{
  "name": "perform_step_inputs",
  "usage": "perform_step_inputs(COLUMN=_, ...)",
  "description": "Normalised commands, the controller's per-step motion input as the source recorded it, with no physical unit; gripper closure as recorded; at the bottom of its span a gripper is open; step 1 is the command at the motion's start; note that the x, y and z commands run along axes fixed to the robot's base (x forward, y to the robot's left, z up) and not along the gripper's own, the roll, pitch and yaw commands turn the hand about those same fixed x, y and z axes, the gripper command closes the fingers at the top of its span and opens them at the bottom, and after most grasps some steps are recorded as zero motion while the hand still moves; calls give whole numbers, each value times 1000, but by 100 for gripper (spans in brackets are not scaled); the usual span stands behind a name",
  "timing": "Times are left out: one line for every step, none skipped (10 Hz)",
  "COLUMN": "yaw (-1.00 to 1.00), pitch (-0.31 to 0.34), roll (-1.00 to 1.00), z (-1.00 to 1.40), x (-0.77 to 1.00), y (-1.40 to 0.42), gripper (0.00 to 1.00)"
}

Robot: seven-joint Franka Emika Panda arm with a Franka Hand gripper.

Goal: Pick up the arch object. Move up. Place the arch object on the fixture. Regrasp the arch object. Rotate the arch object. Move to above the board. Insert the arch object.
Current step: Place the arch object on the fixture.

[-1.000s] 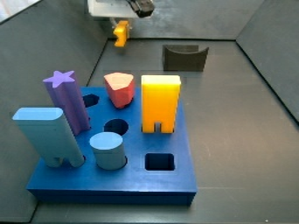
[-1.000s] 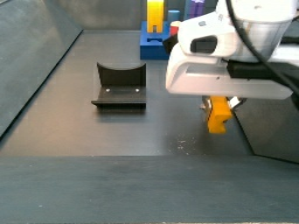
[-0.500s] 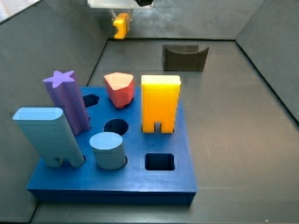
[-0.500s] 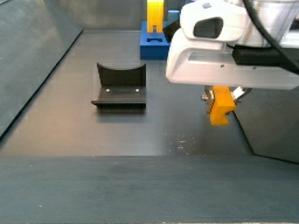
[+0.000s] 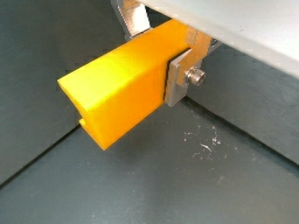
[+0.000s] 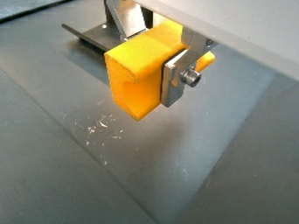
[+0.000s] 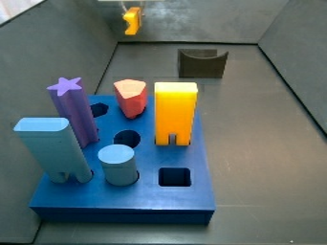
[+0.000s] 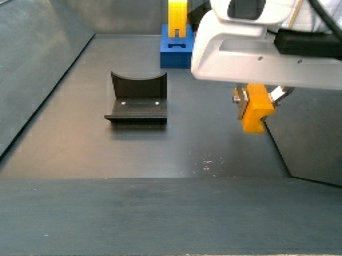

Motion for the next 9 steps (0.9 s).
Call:
perform_step_inputs(yaw=-15, pitch=118, roll=87, z=1000, x=-29, y=-2, gripper=100)
perform_step_inputs(yaw=8, pitch=124, roll=102, z=1000, x=-33, y=-7, gripper=100)
perform_step_inputs(yaw=14, pitch=127, roll=109, z=1000, x=-36, y=-6, gripper=100)
perform_step_inputs(yaw=23, pitch=133, roll=124, z=1000, x=-37, y=-12, gripper=100)
perform_step_inputs(yaw=29, pitch=144, roll=139, z=1000, x=-42, y=-14, gripper=100)
perform_step_inputs(yaw=32, pitch=145, roll=147, z=1000, x=-40, y=-17, gripper=100)
perform_step_inputs(yaw=31, pitch=137, roll=137, z=1000, x=-40, y=-21, gripper=100)
perform_step_inputs(yaw=26, pitch=124, roll=123, z=945, x=-39, y=-13, gripper=100)
perform_step_inputs(yaw=22, pitch=111, roll=102, z=840, x=-37, y=-7, gripper=100)
